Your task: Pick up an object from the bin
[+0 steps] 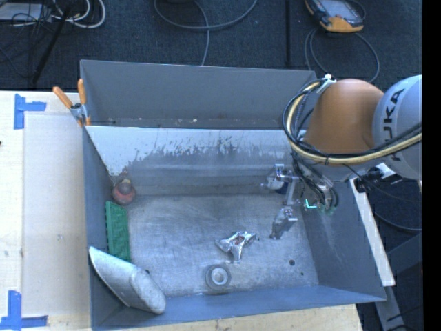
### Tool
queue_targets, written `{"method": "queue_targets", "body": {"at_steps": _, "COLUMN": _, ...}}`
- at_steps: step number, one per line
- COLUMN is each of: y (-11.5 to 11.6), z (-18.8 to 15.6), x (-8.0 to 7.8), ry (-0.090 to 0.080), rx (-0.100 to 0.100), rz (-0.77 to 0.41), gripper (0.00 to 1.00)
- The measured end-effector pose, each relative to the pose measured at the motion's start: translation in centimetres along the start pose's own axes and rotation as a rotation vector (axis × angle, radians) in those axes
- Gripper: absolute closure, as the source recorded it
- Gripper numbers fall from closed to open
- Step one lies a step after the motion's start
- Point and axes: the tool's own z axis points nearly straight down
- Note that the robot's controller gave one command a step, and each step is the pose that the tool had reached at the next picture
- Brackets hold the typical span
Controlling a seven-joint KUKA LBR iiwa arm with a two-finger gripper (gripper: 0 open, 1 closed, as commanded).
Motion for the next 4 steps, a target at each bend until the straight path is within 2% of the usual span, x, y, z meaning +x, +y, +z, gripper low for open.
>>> {"method": "queue_targets", "body": {"at_steps": 1, "y": 4.9, "z": 9.7, "x": -0.1, "ry": -0.008, "rx": 0.001, "rz": -0.228, "gripper": 0.0}}
{"method": "queue_targets", "body": {"at_steps": 2, "y": 6.7, "z": 9.8, "x": 0.6, "ry": -0.014, "rx": 0.003, "rz": -0.118, "gripper": 0.0}}
{"method": "queue_targets", "body": {"at_steps": 3, "y": 6.9, "z": 9.6, "x": 0.6, "ry": -0.017, "rx": 0.001, "rz": -0.12, "gripper": 1.0}}
{"method": "queue_targets", "body": {"at_steps": 4, "y": 5.3, "z": -6.9, "x": -0.1, "ry": -0.016, "rx": 0.003, "rz": -0.342, "gripper": 1.0}}
